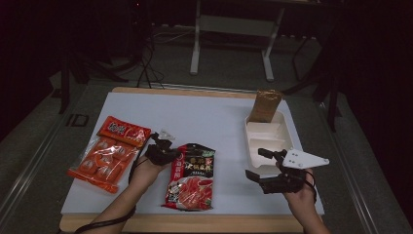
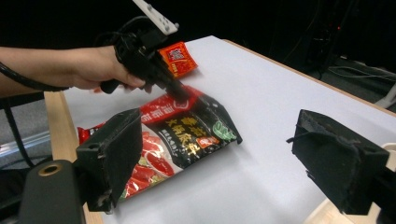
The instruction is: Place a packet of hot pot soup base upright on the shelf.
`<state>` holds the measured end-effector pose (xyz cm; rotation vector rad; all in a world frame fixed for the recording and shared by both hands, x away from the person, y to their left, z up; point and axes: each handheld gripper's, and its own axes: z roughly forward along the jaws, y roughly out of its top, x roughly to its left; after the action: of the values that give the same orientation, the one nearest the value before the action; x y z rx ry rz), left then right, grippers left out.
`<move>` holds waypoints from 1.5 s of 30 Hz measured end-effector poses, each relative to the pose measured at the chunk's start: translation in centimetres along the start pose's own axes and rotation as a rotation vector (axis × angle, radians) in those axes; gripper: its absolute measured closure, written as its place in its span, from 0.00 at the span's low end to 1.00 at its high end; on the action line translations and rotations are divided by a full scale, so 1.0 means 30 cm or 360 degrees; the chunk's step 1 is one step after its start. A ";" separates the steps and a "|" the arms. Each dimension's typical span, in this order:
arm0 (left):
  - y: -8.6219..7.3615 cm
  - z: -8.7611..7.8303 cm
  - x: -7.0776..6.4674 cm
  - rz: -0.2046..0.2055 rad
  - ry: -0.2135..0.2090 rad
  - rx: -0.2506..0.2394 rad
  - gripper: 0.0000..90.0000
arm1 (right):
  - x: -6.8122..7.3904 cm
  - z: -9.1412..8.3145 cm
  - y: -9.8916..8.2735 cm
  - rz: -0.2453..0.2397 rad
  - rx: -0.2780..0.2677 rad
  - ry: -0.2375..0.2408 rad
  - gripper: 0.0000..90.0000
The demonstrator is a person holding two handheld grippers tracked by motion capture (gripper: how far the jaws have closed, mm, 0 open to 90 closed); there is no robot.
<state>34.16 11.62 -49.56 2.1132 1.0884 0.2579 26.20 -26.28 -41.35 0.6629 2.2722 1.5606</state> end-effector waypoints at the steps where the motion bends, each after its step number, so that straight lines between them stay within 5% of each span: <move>1: 0.004 -0.009 -0.004 0.0011 -0.0006 -0.0018 0.97 | 0.003 -0.002 0.003 -0.0018 0.0014 -0.0034 0.18; 7: 0.024 -0.046 -0.031 0.0034 -0.0027 -0.0092 0.97 | 0.008 -0.005 0.008 -0.0031 0.0030 -0.0071 0.16; 24: 0.055 -0.171 -0.132 0.0231 -0.0085 -0.0294 0.98 | 0.002 -0.012 0.012 0.0085 -0.0030 -0.0036 0.14; 29: 0.065 -0.214 -0.160 0.0258 -0.0172 -0.0391 0.98 | 0.008 -0.015 0.013 0.0066 -0.0047 -0.0005 0.13; 33: 0.072 -0.237 -0.182 0.0306 -0.0162 -0.0423 0.98 | 0.016 -0.013 0.015 0.0047 -0.0044 0.0006 0.12; 39: 0.082 -0.292 -0.232 0.0434 -0.0138 -0.0579 0.98 | 0.021 -0.017 0.020 0.0043 -0.0042 0.0000 0.14; 45: 0.101 -0.311 -0.238 0.0446 -0.0132 -0.0655 0.98 | 0.023 -0.016 0.027 0.0047 -0.0048 0.0023 0.15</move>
<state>27.16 9.82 -39.82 1.8760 0.6232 0.4795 25.55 -26.05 -40.43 0.6822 2.2540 1.6151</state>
